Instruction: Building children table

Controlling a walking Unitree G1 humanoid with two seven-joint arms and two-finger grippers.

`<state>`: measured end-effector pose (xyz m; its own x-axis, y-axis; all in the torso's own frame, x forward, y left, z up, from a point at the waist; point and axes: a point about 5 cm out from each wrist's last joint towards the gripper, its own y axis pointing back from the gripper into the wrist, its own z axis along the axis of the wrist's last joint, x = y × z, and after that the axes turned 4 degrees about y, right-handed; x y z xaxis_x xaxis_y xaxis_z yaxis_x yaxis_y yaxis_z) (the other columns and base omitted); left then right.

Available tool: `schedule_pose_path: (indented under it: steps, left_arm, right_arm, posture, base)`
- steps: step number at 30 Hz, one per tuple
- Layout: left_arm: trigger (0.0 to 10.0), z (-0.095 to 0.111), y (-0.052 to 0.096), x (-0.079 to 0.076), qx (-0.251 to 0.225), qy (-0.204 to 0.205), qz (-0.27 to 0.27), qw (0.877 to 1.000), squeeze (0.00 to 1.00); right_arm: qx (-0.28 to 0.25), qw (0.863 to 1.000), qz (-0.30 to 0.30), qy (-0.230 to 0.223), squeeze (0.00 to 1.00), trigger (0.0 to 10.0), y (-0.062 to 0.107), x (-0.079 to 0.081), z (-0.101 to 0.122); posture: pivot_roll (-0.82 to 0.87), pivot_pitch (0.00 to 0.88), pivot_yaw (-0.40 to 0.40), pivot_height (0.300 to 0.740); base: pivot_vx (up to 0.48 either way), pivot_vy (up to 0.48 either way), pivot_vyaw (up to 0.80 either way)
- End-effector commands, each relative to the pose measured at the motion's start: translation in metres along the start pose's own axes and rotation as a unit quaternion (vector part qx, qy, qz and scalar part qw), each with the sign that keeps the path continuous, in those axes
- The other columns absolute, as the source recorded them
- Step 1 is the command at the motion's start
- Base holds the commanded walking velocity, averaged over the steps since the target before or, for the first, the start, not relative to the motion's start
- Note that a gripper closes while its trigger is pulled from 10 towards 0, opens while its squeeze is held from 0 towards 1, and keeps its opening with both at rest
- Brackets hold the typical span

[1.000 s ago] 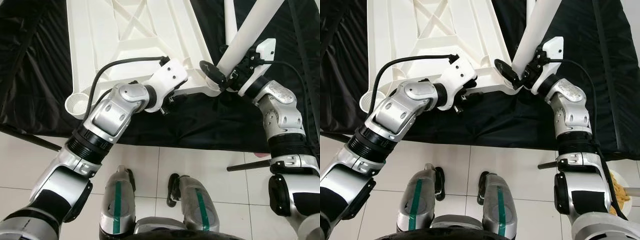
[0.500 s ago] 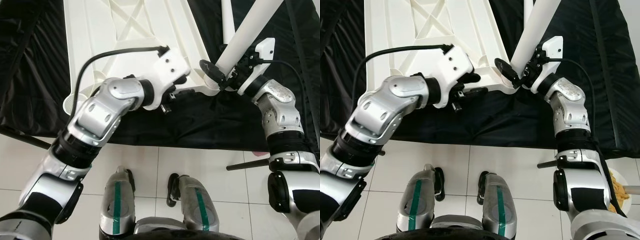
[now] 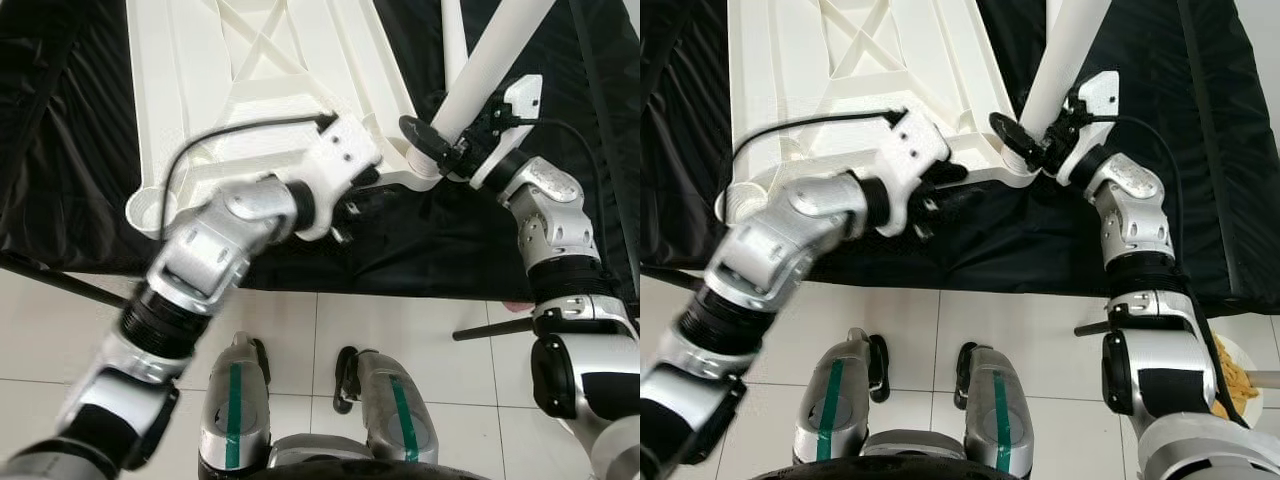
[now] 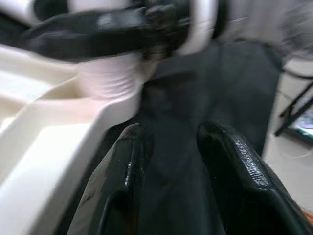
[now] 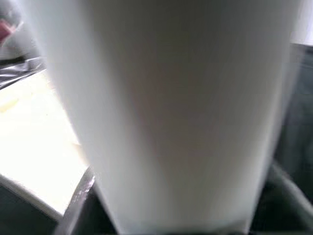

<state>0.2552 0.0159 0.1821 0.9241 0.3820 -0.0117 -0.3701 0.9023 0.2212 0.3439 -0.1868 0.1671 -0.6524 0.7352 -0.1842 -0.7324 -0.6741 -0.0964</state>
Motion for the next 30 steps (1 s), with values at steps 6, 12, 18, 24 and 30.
schedule_pose_path:
  steps: [6, 12, 18, 24, 30]
  left_arm:
    - [10.0, 0.004, 0.001, -0.002, -0.006, -0.003, 0.022, 1.0, 0.0]
    - [10.0, 0.006, 0.002, -0.002, -0.011, -0.003, 0.029, 1.0, 0.0]
    - [10.0, 0.008, 0.003, -0.001, -0.015, -0.003, 0.035, 0.999, 0.0]
    - [10.0, 0.009, 0.002, -0.001, -0.021, 0.003, 0.04, 0.999, 0.0]
    - [10.0, 0.009, 0.002, -0.002, -0.023, 0.008, 0.043, 0.999, 0.0]
  right_arm:
    - [-0.003, 1.0, -0.007, 0.001, 0.0, 0.0, -0.001, -0.003, 0.002]
    - [-0.013, 0.999, -0.028, -0.006, 0.0, 0.0, 0.003, -0.003, 0.003]
    - [-0.023, 0.998, -0.059, -0.012, 0.0, 0.0, 0.007, 0.0, 0.002]
    - [-0.028, 0.989, -0.143, -0.024, 0.0, 0.0, 0.016, 0.007, -0.004]
    - [-0.035, 0.979, -0.199, -0.034, 0.0, 0.0, 0.016, 0.014, -0.004]
  posture:
    - [0.07, 0.074, -0.017, 0.74]
    - [0.07, 0.079, -0.02, 0.74]
    - [0.07, 0.082, -0.022, 0.74]
    - [0.06, 0.085, -0.026, 0.74]
    - [0.06, 0.086, -0.03, 0.74]
  base:
    - [0.0, 0.0, 0.0]
    - [0.0, 0.0, 0.0]
    - [0.0, 0.0, 0.0]
    - [0.0, 0.0, 0.0]
    - [0.0, 0.0, 0.0]
